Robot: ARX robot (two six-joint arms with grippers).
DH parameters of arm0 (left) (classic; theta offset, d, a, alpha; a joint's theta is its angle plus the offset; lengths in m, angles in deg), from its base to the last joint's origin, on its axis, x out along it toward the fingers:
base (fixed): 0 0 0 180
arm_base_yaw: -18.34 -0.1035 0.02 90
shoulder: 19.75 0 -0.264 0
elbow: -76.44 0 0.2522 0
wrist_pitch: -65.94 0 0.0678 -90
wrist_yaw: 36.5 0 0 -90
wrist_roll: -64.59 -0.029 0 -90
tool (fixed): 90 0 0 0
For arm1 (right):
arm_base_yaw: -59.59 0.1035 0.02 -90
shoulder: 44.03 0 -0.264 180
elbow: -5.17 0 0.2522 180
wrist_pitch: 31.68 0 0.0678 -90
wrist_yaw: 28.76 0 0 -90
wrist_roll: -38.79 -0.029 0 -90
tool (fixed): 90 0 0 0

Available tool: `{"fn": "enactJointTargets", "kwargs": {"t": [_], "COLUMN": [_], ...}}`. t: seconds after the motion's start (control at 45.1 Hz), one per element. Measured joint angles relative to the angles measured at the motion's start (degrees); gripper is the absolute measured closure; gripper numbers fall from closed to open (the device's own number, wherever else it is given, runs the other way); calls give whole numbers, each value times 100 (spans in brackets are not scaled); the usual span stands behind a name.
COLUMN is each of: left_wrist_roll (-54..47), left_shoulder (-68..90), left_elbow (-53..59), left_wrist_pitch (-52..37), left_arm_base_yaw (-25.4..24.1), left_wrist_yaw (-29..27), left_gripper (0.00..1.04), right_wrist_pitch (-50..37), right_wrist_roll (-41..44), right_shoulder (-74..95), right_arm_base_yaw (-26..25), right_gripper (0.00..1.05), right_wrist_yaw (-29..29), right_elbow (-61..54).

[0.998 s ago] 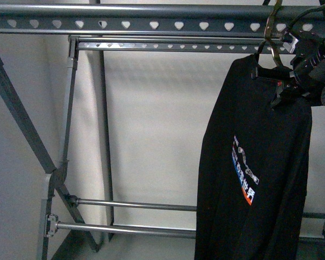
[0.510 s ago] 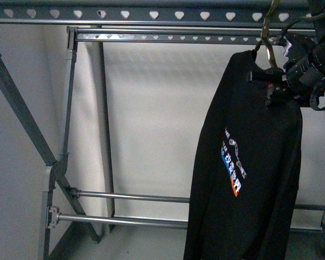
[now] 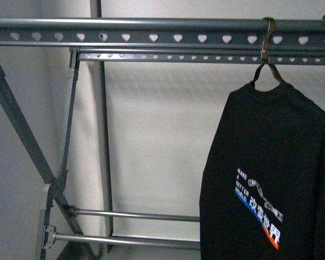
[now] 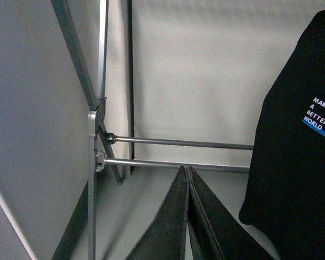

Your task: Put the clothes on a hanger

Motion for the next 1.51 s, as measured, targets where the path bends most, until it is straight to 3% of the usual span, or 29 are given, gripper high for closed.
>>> {"fn": "enactJointTargets", "kwargs": {"t": [0.133, 0.222, 0.311, 0.377, 0.421, 0.488, 0.555, 0.799, 1.508], "left_wrist_roll": [2, 0, 2, 2, 0, 2, 2, 2, 2], "left_shoulder": [-737, -975, -992, -994, -1001, -999, -999, -1001, -1001], "left_elbow": [0, 0, 0, 0, 0, 0, 0, 0, 0], "left_wrist_pitch": [914, 1014, 1023, 1034, 1034, 1034, 1034, 1034, 1034], "left_arm_base_yaw": [0, 0, 0, 0, 0, 0, 0, 0, 0], "left_wrist_yaw": [-2, -4, 0, -4, 0, 0, 2, -11, -11], "left_gripper": [101, 101, 101, 101, 101, 101, 101, 101, 101], "right_wrist_pitch": [46, 310, 861, 1862, 2271, 2277, 2175, 1906, 1681], "right_wrist_roll": [136, 267, 435, 627, 710, 769, 791, 809, 822], "right_shoulder": [-1912, -3272, -4865, -5855, -6190, -6356, -6498, -6953, -7584], "right_arm_base_yaw": [35, 136, 476, 905, 907, 387, 90, 33, 31], "right_gripper": [7, 7, 7, 19, 29, 45, 59, 103, 102], "right_wrist_yaw": [-240, -247, 278, 1099, 1213, 542, 420, 376, 372], "right_elbow": [-1246, -2052, -2918, -3283, -3648, -4157, -4459, -5095, -5952]}}
